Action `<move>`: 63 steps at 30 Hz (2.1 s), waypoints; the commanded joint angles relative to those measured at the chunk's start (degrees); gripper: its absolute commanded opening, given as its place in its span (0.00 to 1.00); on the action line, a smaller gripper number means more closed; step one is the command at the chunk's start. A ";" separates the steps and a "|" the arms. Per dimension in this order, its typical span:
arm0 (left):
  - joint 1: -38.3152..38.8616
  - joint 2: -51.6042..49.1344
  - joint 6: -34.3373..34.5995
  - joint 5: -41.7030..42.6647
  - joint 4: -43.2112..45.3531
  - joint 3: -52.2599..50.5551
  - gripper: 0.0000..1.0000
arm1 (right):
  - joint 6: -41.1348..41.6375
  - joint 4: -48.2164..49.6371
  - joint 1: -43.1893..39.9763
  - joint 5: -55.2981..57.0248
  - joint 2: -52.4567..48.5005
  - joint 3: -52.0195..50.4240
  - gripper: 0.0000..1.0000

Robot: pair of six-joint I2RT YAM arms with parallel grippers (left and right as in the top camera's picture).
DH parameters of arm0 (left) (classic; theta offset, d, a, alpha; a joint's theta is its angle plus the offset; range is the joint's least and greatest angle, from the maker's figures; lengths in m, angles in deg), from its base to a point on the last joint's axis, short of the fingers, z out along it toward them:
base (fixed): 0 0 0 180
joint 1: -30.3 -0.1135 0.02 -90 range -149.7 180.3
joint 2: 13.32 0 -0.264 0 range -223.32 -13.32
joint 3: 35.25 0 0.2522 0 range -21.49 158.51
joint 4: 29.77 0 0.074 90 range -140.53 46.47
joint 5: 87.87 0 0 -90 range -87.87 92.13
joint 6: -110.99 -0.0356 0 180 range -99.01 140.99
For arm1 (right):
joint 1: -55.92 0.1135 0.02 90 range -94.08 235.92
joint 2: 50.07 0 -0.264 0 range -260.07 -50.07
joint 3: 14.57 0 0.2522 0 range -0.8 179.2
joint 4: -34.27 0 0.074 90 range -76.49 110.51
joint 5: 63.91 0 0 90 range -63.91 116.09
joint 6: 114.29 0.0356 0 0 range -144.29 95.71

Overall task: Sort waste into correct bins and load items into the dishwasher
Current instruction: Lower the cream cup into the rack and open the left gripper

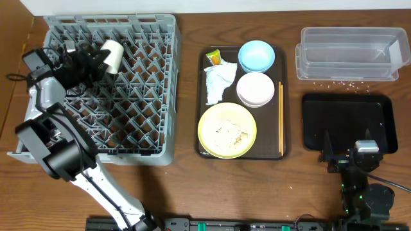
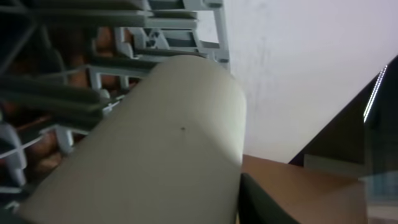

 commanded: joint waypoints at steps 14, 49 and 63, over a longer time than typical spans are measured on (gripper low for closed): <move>-6.29 7.87 -10.99 -30.75 -19.80 -0.24 0.43 | -0.85 -0.24 -0.48 -0.24 0.33 -0.07 0.99; 19.23 13.57 -31.78 -72.48 -10.86 -0.24 0.08 | -0.87 -0.24 -0.50 -0.24 0.33 -0.07 0.99; 19.21 11.43 -32.85 -72.19 -11.98 -0.26 0.08 | -0.87 -0.24 -0.50 -0.24 0.33 -0.07 0.99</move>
